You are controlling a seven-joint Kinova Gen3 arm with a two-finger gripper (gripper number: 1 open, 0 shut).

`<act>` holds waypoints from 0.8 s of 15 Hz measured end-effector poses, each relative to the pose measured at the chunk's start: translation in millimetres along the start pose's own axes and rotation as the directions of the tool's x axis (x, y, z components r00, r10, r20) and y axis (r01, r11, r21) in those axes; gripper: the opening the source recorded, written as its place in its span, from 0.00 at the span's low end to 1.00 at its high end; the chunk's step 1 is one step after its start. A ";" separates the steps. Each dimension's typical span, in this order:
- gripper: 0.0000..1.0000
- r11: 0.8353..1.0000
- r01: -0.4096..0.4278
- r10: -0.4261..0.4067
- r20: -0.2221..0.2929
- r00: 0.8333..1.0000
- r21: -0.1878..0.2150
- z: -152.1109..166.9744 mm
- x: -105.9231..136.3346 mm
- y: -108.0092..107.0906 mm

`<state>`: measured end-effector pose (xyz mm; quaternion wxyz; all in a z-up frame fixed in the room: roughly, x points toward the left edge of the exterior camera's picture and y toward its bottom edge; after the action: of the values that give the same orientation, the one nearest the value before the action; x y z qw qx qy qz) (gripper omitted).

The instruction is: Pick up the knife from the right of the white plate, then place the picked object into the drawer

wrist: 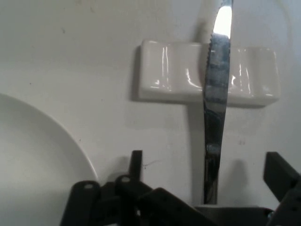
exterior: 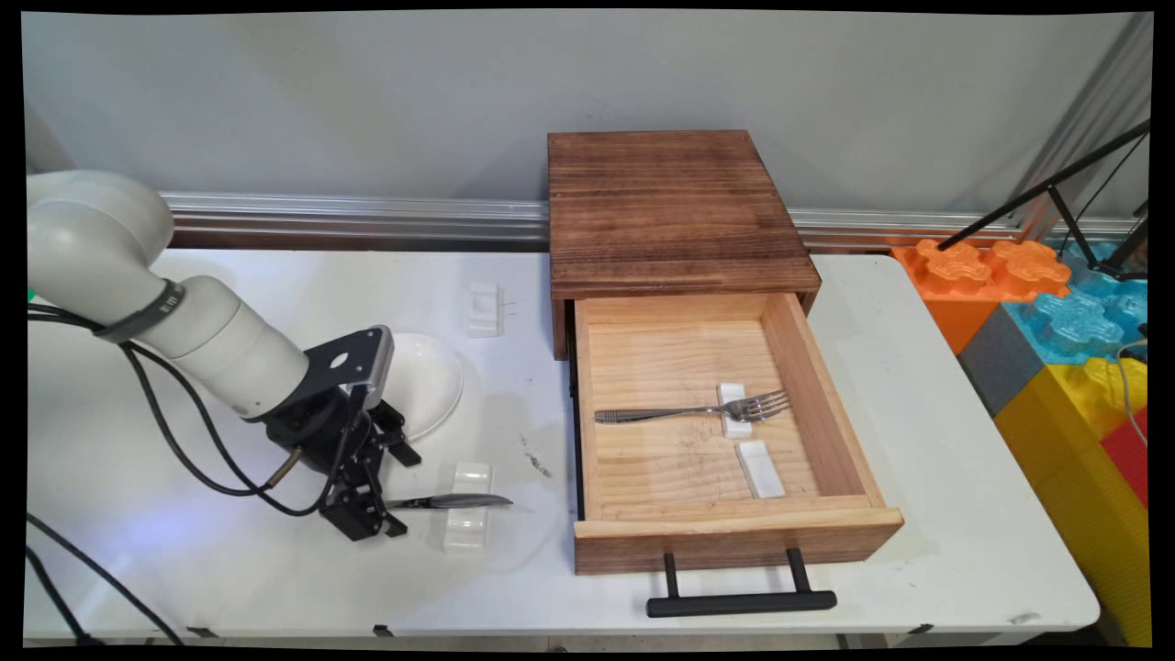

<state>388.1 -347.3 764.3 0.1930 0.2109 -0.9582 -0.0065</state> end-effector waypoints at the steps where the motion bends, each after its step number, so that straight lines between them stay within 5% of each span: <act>1: 1.00 1.000 0.000 0.000 0.000 1.000 0.000 0.8 0.2 0.0; 2: 0.00 1.000 -0.001 0.001 0.001 1.000 0.000 1.8 0.5 0.0; 12: 0.00 1.000 0.001 -0.001 0.001 1.000 -0.007 4.9 3.8 0.4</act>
<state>383.0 -348.8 761.1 0.1933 0.2107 -0.9582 -0.0101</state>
